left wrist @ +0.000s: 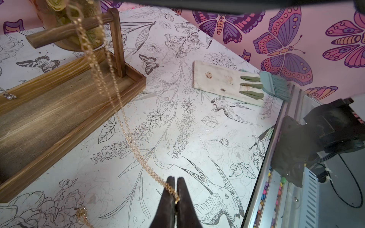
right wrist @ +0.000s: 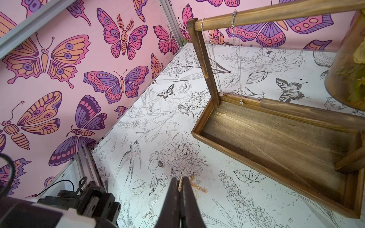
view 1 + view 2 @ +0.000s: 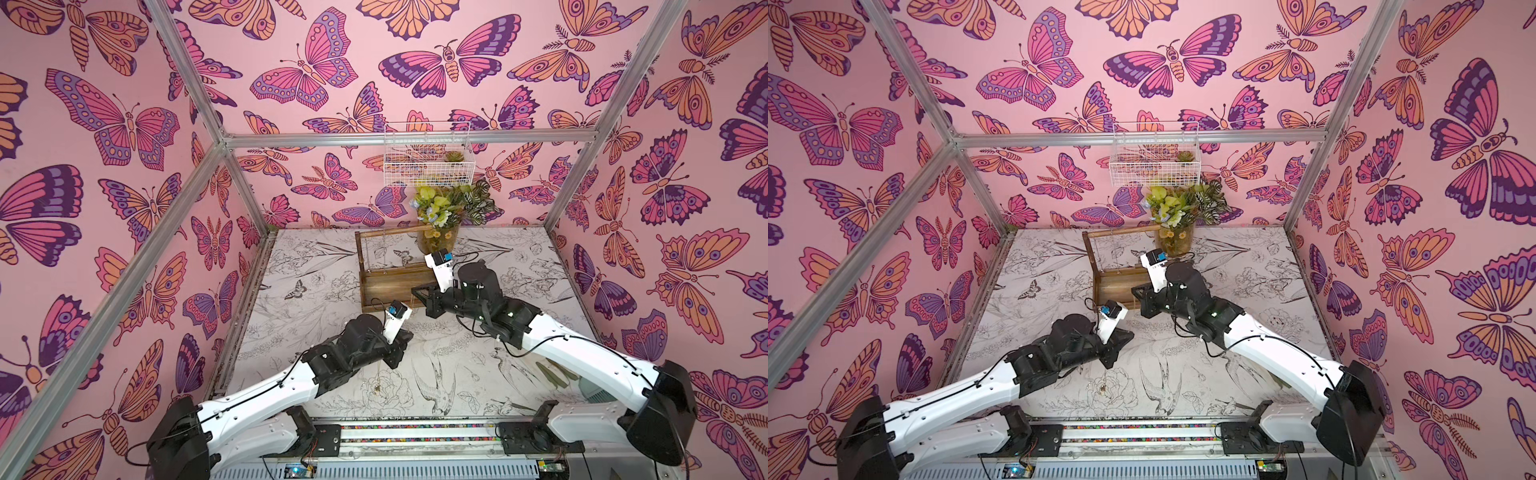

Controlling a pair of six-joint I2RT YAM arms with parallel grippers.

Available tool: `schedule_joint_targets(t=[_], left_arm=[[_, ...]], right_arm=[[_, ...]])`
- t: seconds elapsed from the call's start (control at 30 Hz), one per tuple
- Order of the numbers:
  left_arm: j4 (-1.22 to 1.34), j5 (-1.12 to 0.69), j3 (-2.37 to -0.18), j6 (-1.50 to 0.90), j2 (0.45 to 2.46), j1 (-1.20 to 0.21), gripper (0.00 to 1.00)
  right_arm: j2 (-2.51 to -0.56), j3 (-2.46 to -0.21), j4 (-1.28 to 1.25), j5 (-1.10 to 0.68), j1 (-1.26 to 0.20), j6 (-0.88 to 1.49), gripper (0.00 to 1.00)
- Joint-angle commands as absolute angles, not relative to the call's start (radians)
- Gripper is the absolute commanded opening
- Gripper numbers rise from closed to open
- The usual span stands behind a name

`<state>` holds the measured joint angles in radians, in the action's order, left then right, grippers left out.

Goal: Take the necklace off the jewelry display stand
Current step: Place the necklace at the center of the board.

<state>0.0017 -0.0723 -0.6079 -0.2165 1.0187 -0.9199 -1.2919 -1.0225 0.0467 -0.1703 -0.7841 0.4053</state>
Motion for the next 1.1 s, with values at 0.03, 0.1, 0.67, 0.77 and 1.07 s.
schedule_joint_targets(t=[0.03,0.1,0.67,0.77,1.07], left_arm=[[-0.034,-0.004,-0.563,-0.263,0.995,-0.961,0.0],[-0.039,0.013,-0.55,-0.278,0.99,-0.977,0.0],[-0.046,0.124,-0.453,-0.395,0.99,-1.095,0.0],[-0.048,0.15,-0.433,-0.421,0.987,-1.122,0.0],[-0.046,0.179,-0.39,-0.466,0.994,-1.149,0.0]], right_arm=[[-1.298,-0.989,0.005,-0.188,-0.799,0.425,0.0],[-1.305,-0.976,0.001,-0.191,-0.802,0.426,0.0],[-1.39,-0.878,-0.098,-0.191,-0.868,0.451,0.0],[-1.416,-0.873,-0.113,-0.192,-0.879,0.453,0.0],[-1.49,-0.859,-0.156,-0.192,-0.894,0.455,0.0]])
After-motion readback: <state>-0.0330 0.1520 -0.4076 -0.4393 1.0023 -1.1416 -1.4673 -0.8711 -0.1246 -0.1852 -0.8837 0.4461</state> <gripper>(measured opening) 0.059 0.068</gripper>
